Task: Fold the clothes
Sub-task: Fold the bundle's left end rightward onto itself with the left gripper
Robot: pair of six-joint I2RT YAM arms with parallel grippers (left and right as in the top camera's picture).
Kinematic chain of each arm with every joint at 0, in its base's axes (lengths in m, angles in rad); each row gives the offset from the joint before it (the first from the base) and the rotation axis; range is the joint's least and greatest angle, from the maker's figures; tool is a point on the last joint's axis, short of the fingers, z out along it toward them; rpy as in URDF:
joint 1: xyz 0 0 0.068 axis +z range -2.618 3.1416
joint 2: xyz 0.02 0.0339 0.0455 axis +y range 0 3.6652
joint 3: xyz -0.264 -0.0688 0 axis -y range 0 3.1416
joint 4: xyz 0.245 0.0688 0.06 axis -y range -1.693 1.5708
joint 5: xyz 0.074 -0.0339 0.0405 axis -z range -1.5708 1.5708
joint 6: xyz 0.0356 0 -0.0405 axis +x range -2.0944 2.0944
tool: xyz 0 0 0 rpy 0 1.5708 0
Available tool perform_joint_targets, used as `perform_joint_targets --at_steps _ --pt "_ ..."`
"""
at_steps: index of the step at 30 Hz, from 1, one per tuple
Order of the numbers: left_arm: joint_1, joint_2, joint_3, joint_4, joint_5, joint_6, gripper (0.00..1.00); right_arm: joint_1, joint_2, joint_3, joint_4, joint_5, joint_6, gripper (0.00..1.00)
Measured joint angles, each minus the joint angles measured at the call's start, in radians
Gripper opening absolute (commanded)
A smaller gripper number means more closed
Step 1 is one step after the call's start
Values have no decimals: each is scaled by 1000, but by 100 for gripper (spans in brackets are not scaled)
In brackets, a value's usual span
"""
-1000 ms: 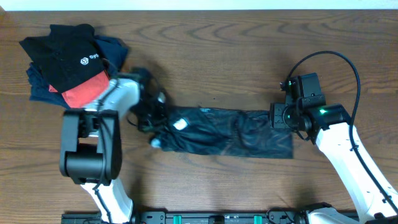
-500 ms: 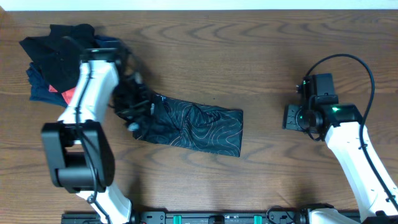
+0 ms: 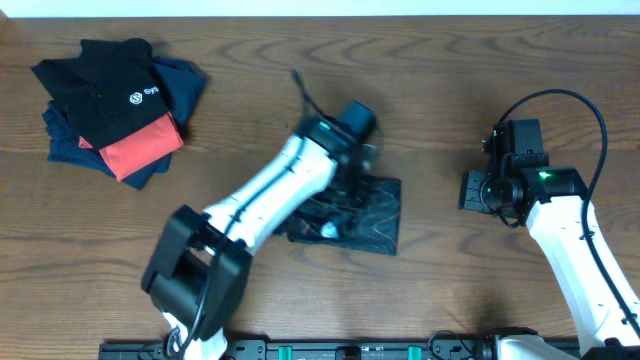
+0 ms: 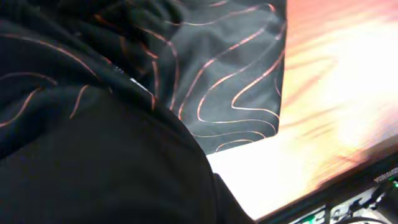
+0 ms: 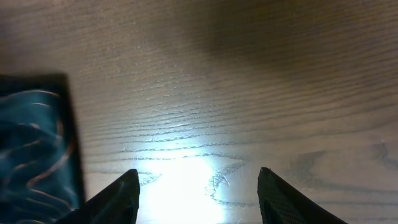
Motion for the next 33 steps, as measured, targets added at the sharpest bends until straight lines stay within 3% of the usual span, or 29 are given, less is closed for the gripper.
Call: perform_joint_targets --at_steps 2,5,11,12,14,21,26,33 --pt "-48 0 0 35 -18 -19 17 0 0 0 0 0 0 59" --pt "-85 0 0 70 -43 -40 28 0 0 0 -2 -2 0 59" --pt "-90 0 0 113 -69 -66 30 0 0 0 -22 -5 0 59" --pt "-90 0 0 123 -71 -69 36 0 0 0 -25 -5 0 58" --pt "-90 0 0 158 -67 -70 39 0 0 0 -30 -5 0 59" --pt "-71 0 0 230 -37 -72 41 0 0 0 -41 -46 -19 58" --pt "58 -27 0 185 -28 -72 41 11 0 0 -28 -196 -162 59" --pt "379 -185 3 39 -29 -72 44 169 0 0 27 -314 -303 66"
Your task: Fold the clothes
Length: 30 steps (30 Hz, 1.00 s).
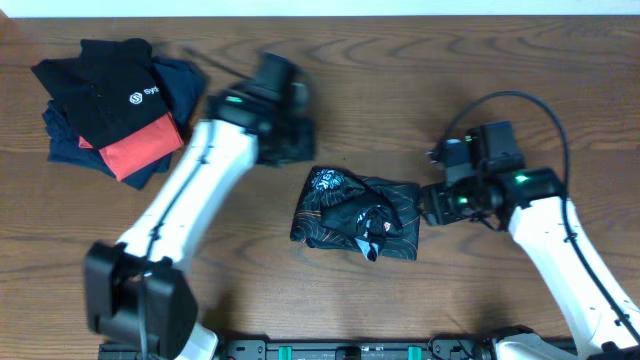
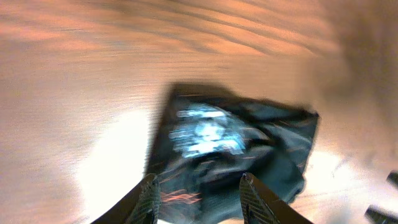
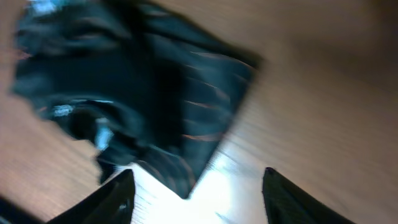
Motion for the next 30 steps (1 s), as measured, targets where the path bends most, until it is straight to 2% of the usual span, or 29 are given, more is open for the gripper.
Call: perform_joint_targets --at_steps 4,10,11,13,15,18,20,24,30 --pt "93 0 -8 -42 -5 0 46 131 15 0 66 -20 -35 67" --pt "93 16 -109 -21 -7 0 47 278 131 0 151 27 -44 64" --pt "92 16 -126 -13 -6 0 47 293 155 0 172 45 -40 58" --pt "86 17 -152 7 -6 0 47 309 195 0 212 84 -26 25" --pt "85 17 -171 19 -6 0 48 316 226 0 236 133 8 6" --pt "84 17 -188 22 -6 0 48 315 241 0 233 270 137 1" --pt "84 17 -196 22 -6 0 48 296 240 0 210 393 278 4" --pt "84 17 -200 22 -6 0 48 211 240 0 209 544 443 49" --pt "68 17 -200 23 -6 0 49 101 240 0 140 604 522 51"
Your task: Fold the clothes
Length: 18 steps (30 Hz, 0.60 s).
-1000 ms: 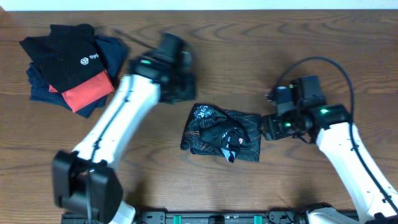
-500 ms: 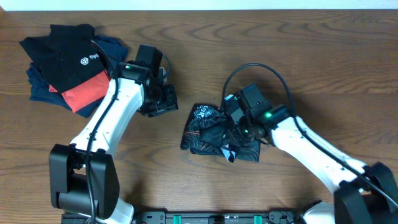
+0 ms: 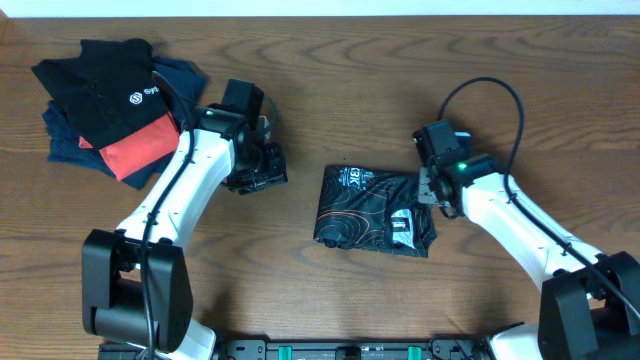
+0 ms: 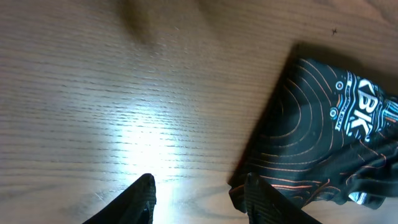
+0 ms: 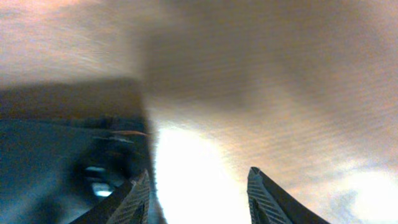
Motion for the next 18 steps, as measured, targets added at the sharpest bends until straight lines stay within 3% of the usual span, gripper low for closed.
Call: perform_joint_targets --at_steps 5,18 --pt "-38 0 0 15 -1 5 55 -18 -2 0 -6 -68 -41 52" --pt "-155 26 -1 178 0 4 61 -16 -146 0 122 -493 -216 50"
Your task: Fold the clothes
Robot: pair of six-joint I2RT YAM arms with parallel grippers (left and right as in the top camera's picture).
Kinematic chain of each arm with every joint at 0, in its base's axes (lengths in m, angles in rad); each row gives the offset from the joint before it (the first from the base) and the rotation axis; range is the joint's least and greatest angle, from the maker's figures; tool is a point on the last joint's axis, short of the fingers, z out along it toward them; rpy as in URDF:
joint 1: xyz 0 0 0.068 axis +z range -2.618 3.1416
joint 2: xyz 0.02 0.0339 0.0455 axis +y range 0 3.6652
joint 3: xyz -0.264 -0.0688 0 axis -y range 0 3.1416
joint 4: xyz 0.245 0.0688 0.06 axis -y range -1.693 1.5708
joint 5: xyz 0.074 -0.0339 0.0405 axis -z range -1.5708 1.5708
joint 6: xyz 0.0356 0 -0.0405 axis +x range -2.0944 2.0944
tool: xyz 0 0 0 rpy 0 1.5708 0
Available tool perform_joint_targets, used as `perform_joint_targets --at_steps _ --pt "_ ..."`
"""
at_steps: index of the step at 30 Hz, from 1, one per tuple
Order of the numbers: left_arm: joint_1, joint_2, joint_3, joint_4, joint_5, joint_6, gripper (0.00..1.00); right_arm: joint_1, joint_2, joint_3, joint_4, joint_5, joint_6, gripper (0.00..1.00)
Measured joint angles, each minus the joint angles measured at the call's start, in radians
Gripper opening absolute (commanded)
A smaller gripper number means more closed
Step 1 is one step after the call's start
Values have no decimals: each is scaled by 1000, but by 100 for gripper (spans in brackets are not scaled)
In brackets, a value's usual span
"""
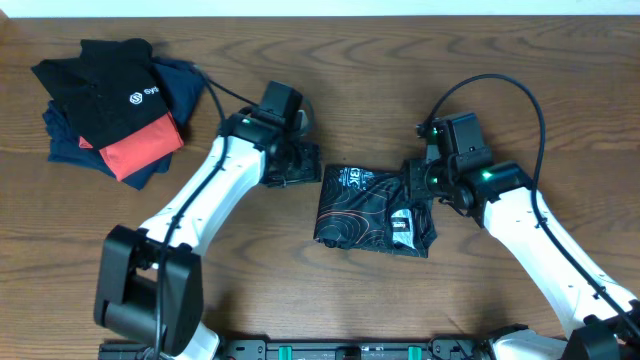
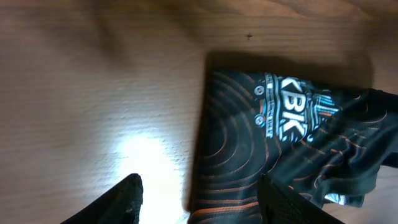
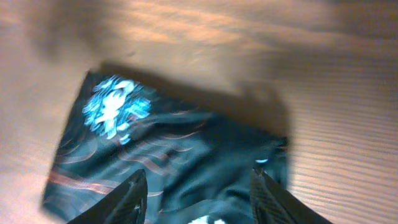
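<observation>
A folded black garment (image 1: 372, 210) with orange contour lines and a blue-white print lies mid-table; it also shows in the left wrist view (image 2: 280, 143) and the right wrist view (image 3: 168, 155). My left gripper (image 1: 300, 165) stands open at the garment's left edge, and that edge lies between its fingers (image 2: 199, 199). At the garment's right end my right gripper (image 1: 415, 180) is open, its fingers (image 3: 198, 196) spread over the cloth. Neither holds anything.
A stack of folded clothes (image 1: 115, 105), black, navy and red, sits at the far left of the wooden table (image 1: 520, 80). The right arm's cable (image 1: 500, 85) loops above the right arm. A dark rail runs along the table's front edge (image 1: 330, 350).
My left gripper has moved right, from well left of the garment to its left edge. My right gripper has turned from the bare table onto the garment's right end. The garment has not moved.
At first my left arm lay over a rumpled dark garment while the right gripper hung open over bare wood. Then the left gripper was away at the back left and the right at the garment. After that the garment lay as a neater block, both grippers open beside it.
</observation>
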Motion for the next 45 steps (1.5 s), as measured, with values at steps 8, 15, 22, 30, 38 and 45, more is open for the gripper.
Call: perform_joint_targets --at_steps 8,15,22,30,38,45 --pt "-58 139 0 19 6 0 62 3 158 -1 -79 -99 -62 44" --pt "-102 185 0 -32 18 -1 62 1 257 -5 -183 132 42 45" --pt "-126 185 0 -61 18 -35 58 -23 256 -6 -205 364 149 51" --pt "-143 185 -1 -174 29 -172 57 -71 256 -8 -81 461 147 58" --pt "-87 72 6 92 -23 -81 75 -82 244 -8 -158 390 134 59" --pt "-43 25 47 221 -3 35 78 -82 76 -8 -203 356 135 64"
